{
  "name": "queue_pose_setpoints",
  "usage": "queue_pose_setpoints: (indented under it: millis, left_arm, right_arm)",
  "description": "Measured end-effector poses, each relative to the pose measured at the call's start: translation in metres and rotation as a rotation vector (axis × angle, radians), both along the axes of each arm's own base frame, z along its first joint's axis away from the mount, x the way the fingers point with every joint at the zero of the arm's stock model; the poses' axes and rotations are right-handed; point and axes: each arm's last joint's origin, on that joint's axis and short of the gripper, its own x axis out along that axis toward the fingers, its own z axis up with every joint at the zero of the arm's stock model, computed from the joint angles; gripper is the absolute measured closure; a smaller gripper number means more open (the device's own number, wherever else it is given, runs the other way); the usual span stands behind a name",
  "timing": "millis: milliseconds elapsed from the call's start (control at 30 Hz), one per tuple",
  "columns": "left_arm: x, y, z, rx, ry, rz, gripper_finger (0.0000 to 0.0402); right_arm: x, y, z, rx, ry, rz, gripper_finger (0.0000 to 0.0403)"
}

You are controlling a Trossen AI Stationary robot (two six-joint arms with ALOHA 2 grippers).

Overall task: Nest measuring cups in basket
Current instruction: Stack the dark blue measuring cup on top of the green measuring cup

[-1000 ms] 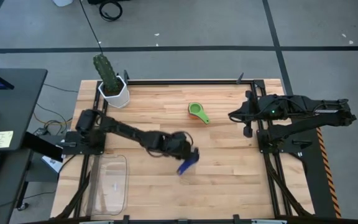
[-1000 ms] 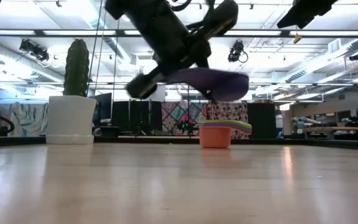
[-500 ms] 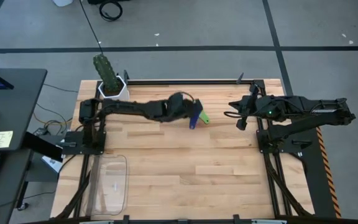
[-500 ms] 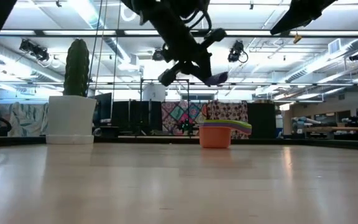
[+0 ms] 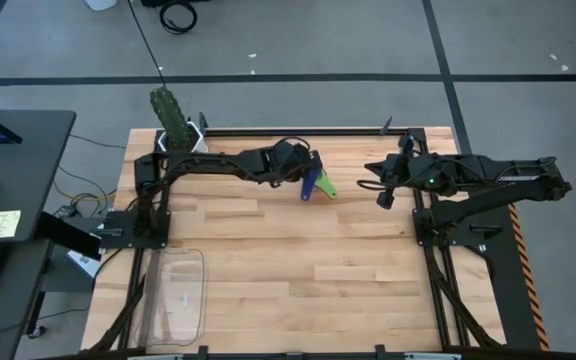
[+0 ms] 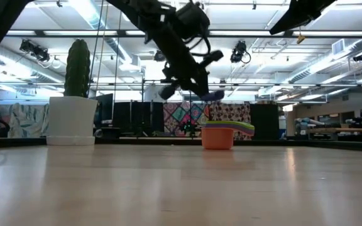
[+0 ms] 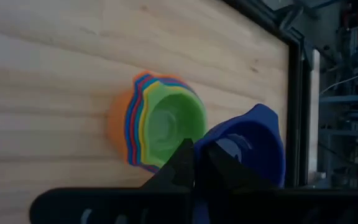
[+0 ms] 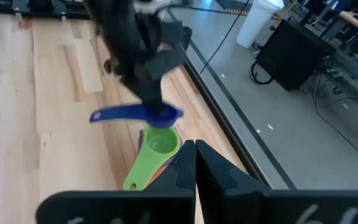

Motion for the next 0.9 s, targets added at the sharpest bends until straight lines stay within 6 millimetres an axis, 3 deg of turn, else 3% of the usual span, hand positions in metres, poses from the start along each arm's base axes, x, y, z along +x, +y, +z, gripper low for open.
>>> queue_pose_setpoints:
  millis: [100, 500, 900]
  left_arm:
    - [0.005, -0.001, -0.012, -0.018, 0.001, 0.004, 0.0385]
    - [0.003, 0.013, -0.014, 0.014, 0.023, -0.002, 0.0385]
    - [0.009, 0.013, -0.035, -0.006, 0.057, -0.028, 0.0385]
  right_arm:
    - [0.000, 0.000, 0.000, 0.001, -0.001, 0.003, 0.0398]
    - [0.000, 0.000, 0.000, 0.002, -0.002, 0.004, 0.0398]
    - [0.001, 0.000, 0.001, -0.010, -0.005, 0.013, 0.0398]
